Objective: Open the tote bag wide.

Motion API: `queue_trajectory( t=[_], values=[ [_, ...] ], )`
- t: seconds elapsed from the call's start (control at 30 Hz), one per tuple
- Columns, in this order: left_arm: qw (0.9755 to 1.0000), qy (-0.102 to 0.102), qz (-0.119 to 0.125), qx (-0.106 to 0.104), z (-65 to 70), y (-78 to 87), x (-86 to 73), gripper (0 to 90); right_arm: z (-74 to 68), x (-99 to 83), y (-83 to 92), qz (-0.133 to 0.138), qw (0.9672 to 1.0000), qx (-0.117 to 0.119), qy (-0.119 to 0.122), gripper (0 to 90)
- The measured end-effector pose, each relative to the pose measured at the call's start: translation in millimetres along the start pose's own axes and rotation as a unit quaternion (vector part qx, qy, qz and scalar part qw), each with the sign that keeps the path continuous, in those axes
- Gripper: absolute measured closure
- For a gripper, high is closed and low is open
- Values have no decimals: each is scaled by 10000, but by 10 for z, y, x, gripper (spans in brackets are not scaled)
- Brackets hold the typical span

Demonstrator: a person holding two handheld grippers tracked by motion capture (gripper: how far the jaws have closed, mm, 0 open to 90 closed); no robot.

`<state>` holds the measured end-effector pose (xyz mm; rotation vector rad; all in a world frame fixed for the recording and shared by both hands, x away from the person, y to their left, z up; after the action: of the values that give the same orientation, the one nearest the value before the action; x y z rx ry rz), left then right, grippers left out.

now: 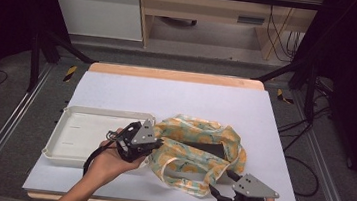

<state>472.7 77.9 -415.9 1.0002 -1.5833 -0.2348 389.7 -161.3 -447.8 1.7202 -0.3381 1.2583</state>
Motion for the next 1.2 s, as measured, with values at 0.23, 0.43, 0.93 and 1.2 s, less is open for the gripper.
queue_trajectory(
  t=[0.23, 0.43, 0.93, 1.2],
  values=[
    [9999, -23, 156, -9, 44, 96, 46, 900, 149, 382, -281, -415, 9975, 203, 527, 221],
    [9992, 104, 380, 107, -20, 267, 46, 900, 309, 295, -505, -1068, 9902, 397, 803, 316],
    [9985, 312, 427, 163, -75, 341, -85, 900, 525, -96, -244, -1109, 9914, 42, 695, 760],
    [9995, 230, 87, -207, 205, 223, -338, 900, 543, -314, -79, -1122, 9918, -15, 613, 827]
  ],
)
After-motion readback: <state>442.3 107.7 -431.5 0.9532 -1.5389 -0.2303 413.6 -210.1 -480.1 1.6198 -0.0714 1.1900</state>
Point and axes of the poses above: each handheld gripper's, and its own axes: y roughly backward along the jaws, x roughly out of its top, z roughly to its right, the point moved 7 cm from there along -y, roughly forward along the jaws, and after that the axes turned 8 degrees about -y, right-handed, at the moved point
